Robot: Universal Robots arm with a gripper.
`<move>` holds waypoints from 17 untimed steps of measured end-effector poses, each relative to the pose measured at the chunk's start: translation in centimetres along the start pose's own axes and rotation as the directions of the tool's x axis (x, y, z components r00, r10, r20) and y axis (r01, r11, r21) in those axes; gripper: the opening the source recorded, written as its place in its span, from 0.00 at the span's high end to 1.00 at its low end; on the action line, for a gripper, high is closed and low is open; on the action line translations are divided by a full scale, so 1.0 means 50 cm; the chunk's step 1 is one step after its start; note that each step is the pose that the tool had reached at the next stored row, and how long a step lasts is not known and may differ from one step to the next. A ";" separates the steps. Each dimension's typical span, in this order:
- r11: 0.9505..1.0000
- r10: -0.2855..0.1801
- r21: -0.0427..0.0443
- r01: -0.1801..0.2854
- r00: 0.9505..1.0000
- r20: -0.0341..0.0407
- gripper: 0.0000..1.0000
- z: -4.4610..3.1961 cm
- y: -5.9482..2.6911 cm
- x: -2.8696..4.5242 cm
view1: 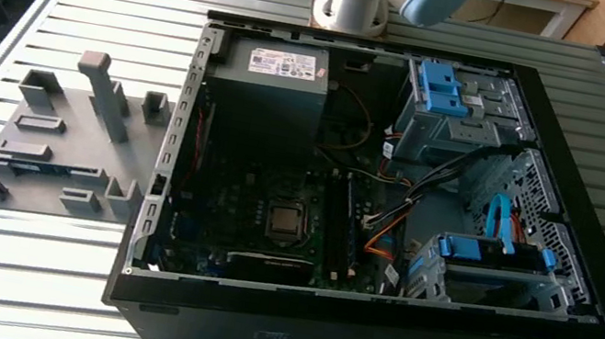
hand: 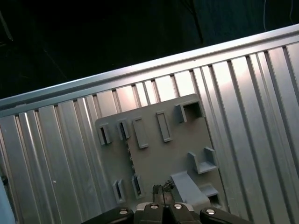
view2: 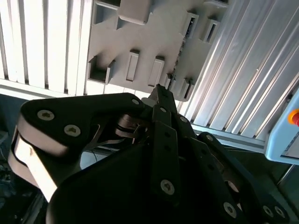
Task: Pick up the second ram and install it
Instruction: 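Pick up the second ram and move it above second insertion slot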
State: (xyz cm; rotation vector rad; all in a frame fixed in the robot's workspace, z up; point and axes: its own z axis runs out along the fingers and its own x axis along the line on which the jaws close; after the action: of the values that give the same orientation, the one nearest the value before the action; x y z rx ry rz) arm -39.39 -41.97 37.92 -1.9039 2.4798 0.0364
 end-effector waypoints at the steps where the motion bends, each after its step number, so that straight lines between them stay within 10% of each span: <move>1: 1.000 -0.015 0.000 0.015 1.000 0.000 0.89 0.001 0.000 0.000; 17: 0.998 -0.061 -0.002 0.061 0.998 -0.001 0.89 0.003 0.012 0.004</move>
State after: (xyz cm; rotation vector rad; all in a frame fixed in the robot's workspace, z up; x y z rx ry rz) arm -40.03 -42.01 37.74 -1.9787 2.4216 0.0371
